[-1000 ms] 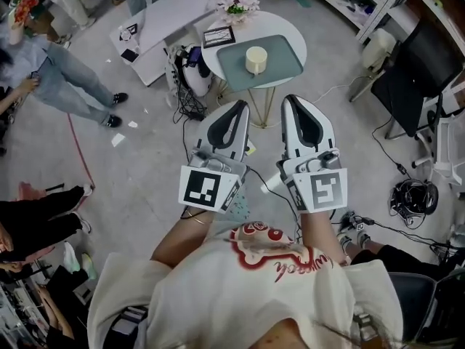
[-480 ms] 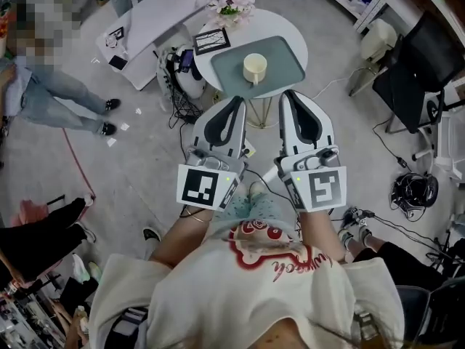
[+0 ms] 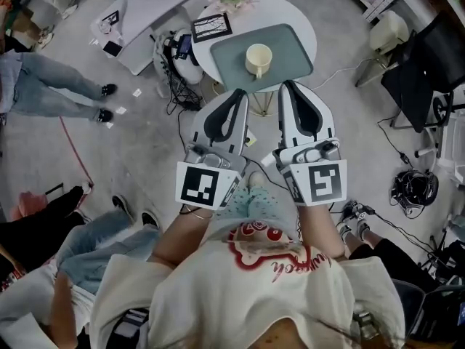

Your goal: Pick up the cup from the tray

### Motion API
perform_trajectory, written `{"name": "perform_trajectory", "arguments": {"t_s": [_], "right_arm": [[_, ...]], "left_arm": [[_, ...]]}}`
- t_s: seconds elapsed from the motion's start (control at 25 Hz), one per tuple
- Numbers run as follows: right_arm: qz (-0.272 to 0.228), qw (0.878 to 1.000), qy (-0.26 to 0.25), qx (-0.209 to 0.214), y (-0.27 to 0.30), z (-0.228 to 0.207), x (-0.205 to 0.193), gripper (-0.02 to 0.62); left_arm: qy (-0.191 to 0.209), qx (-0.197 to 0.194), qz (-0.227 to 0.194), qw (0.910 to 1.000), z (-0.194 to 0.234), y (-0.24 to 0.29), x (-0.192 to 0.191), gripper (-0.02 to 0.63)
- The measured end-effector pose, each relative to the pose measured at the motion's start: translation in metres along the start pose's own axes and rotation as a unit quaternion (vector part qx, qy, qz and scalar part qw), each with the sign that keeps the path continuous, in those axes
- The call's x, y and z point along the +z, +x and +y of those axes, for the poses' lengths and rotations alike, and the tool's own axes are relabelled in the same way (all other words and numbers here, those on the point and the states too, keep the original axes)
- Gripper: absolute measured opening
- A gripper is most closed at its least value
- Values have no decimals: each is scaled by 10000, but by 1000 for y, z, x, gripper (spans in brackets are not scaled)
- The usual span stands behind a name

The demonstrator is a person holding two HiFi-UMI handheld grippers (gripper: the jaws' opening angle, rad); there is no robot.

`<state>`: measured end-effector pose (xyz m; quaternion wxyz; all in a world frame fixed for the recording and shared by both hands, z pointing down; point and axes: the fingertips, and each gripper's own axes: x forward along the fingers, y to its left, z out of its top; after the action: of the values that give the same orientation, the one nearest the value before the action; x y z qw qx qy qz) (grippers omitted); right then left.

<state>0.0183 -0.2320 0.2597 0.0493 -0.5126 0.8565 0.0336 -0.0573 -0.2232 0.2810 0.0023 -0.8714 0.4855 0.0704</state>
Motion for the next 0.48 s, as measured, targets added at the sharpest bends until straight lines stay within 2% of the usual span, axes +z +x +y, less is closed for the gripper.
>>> {"name": "perform_trajectory", "arguments": {"t_s": [0.24, 0.48], "right_arm": [[422, 9991, 33, -62, 22, -17, -59, 28], [1020, 9944, 197, -195, 49, -31, -148, 29]], "left_arm": [[-89, 49, 142, 9998, 5, 8, -23, 26], [-332, 120, 366, 9987, 10, 13, -55, 26]]}}
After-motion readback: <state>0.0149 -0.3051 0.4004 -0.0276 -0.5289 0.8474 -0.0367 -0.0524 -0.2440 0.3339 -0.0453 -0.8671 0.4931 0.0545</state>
